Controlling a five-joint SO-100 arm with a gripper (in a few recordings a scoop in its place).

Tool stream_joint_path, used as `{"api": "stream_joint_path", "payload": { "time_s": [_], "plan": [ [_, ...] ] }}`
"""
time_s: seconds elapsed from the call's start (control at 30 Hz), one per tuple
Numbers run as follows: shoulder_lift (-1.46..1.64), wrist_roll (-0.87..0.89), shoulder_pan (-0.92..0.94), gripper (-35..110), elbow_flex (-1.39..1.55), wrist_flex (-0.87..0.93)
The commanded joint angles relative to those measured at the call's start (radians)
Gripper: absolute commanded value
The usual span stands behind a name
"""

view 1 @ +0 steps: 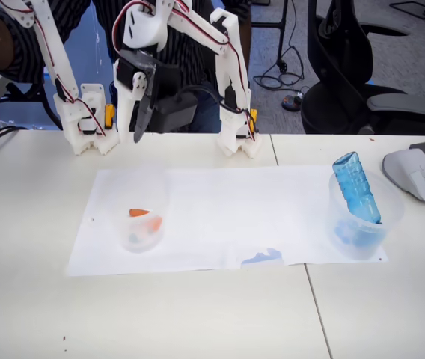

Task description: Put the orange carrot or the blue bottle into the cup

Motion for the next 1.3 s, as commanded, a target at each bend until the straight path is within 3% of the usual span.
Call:
{"api": "stream_joint_path", "payload": {
  "time_s": [0.0, 0.37, 0.7, 0.93, 1.27],
  "plan": [
    [0.219, 0.008, 0.021, 6, -0.048, 0.017],
    [0.607, 0.005, -0.011, 4, 0.288, 0.017],
    [1.005, 0.014, -0.267, 4, 0.661, 0.015],
    [1.189, 0.169, -0.410, 4, 0.859, 0.011],
    [1.437, 0.187, -0.591, 4, 1.181, -0.153]
  ]
}}
